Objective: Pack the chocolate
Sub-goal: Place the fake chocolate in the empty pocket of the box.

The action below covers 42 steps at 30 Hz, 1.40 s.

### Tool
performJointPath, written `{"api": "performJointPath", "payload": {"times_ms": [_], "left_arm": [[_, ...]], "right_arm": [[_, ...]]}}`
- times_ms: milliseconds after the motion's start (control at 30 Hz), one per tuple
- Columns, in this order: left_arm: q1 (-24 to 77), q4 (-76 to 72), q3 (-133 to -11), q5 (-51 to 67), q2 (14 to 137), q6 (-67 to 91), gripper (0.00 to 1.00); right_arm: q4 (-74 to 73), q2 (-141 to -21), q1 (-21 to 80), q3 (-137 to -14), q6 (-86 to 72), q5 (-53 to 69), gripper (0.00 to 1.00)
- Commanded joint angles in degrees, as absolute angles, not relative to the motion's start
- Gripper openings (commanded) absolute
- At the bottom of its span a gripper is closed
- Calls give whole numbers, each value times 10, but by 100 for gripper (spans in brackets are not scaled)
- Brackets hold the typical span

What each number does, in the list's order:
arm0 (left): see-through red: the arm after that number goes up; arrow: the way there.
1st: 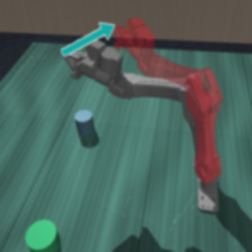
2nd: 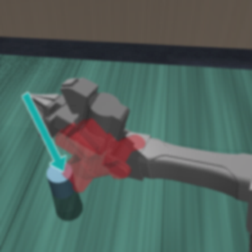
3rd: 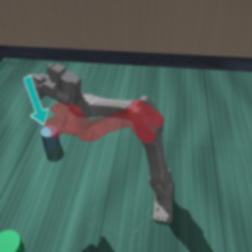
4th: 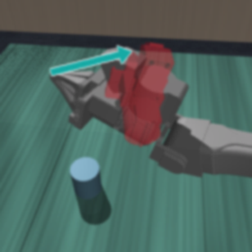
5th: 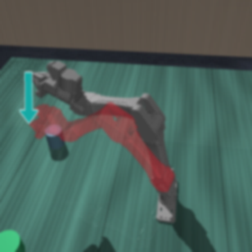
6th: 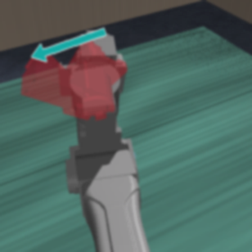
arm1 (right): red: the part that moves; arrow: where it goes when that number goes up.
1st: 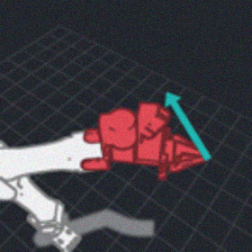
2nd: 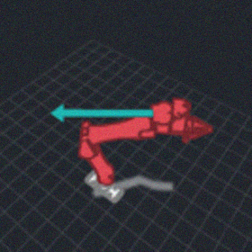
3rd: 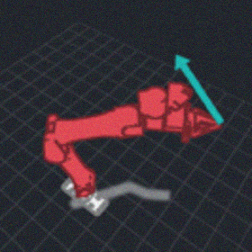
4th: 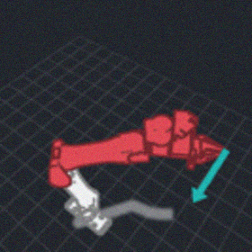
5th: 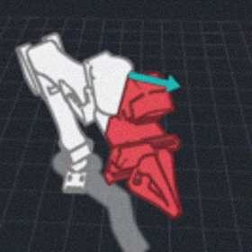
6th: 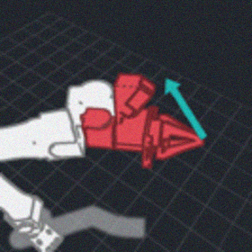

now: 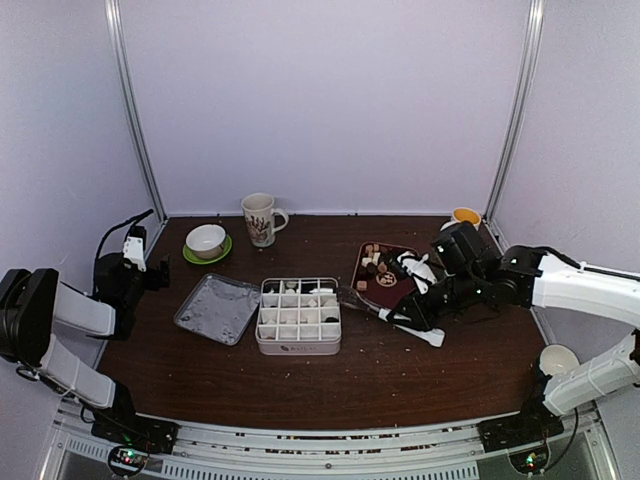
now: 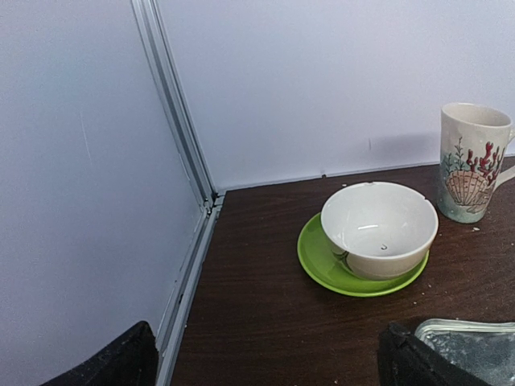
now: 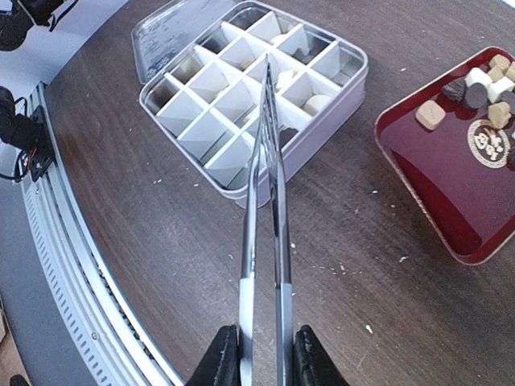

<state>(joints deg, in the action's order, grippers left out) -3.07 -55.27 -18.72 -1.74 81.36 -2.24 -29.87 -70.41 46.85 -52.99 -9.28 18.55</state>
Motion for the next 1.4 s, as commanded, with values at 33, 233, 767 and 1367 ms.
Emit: {"api": "performJointPath", "payload": {"times_ms": [33, 233, 767, 1367], "left_arm": [[-35, -569, -195, -21, 817, -18, 98], [-35, -568, -195, -21, 816, -18, 98], [-35, -569, -195, -21, 816, -18, 98], [-35, -569, -195, -22, 817, -18, 98]], "right_arm": [[-277, -748, 510, -557, -78, 209, 23], [-265, -801, 547, -591, -73, 206, 23], [-274, -880, 580, -660, -62, 189, 23], [-254, -815, 573, -624, -73, 55, 25]]}}
